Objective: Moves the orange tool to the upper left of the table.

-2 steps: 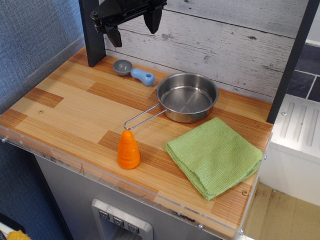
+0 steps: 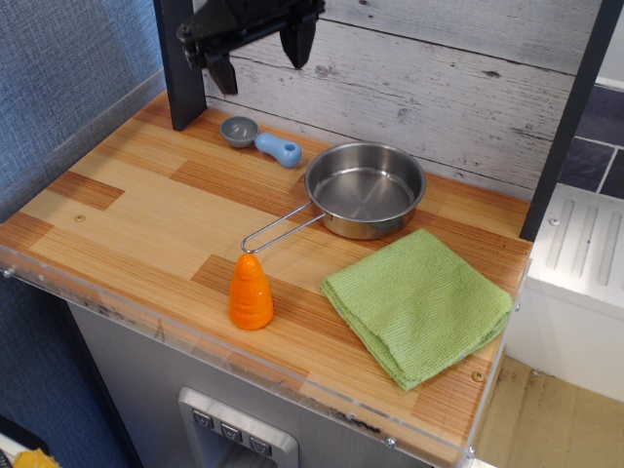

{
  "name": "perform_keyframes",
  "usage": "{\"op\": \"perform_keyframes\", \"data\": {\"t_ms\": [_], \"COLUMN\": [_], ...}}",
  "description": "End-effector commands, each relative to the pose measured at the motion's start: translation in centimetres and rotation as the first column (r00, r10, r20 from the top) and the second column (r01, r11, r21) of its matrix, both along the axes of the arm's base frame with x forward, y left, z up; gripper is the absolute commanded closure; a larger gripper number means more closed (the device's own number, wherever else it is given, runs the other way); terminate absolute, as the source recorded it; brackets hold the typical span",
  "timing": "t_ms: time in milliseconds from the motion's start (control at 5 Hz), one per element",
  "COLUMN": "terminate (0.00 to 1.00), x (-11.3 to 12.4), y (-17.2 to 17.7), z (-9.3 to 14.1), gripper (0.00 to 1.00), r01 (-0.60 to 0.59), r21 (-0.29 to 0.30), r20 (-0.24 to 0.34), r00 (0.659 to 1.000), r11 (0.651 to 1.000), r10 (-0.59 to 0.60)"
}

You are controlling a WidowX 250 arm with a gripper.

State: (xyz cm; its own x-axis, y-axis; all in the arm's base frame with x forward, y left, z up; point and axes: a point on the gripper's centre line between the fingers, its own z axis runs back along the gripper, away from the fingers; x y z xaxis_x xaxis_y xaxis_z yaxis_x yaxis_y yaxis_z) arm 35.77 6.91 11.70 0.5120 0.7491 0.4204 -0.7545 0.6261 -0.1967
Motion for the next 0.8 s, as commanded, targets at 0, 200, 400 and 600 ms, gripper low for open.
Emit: {"op": "perform_keyframes", "data": {"t_ms": [0, 200, 400, 600], "terminate": [0.00, 0.00, 0.00, 0.00], "x": [-3.0, -4.8, -6.7, -9.0], "y": [-3.4, -5.1, -5.9, -6.3], "z": [1.1, 0.7, -1.4, -3.4], "gripper": [0.00, 0.00, 0.00, 0.00], "r01": [0.178, 0.254, 0.316, 0.360], "r21": [0.091, 0.100, 0.104, 0.116], "r20": [0.027, 0.029, 0.008, -0.017], "r00": [0.983, 0.966, 0.948, 0.933], "r11": [0.980, 0.962, 0.943, 0.926], "r10": [-0.181, -0.258, -0.318, -0.361]}}
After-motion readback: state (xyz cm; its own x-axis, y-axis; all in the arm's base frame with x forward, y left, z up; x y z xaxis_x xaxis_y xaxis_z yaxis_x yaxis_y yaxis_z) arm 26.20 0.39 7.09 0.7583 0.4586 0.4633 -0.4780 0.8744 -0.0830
